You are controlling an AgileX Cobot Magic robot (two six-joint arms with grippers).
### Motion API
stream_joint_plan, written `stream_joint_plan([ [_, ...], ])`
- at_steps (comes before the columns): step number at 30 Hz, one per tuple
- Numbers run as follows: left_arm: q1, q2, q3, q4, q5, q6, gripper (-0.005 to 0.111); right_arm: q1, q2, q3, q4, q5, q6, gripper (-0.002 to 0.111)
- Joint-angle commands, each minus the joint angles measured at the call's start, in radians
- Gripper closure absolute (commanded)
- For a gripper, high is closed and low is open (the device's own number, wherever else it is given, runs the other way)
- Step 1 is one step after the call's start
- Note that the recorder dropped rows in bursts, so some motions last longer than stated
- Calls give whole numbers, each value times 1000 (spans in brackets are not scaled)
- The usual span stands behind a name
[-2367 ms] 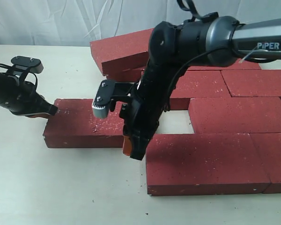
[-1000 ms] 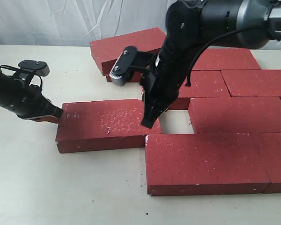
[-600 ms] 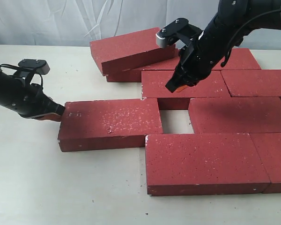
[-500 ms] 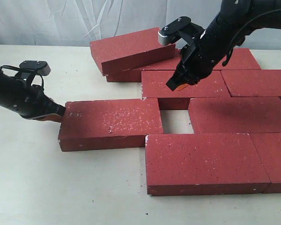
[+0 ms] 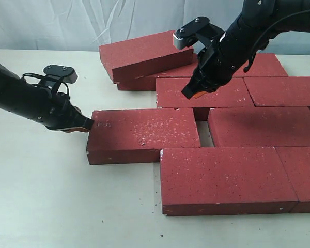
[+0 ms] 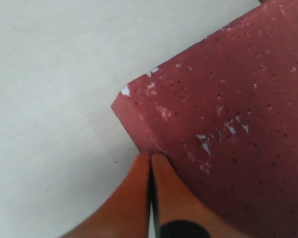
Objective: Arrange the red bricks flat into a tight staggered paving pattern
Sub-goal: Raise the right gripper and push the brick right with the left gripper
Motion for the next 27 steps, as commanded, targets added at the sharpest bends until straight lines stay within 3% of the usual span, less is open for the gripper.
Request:
stream_joint_plan([
  [1,-22,14,-2,-30,-27,3,107,-7,-4,3,0,-9,-4,109],
  [15,-109,71,-56,-31,-18,3,107,-7,-4,3,5,-7,-4,109],
  [27,-127,71,-56,-47,-54,1,107,-7,-4,3,7,-5,-4,109],
])
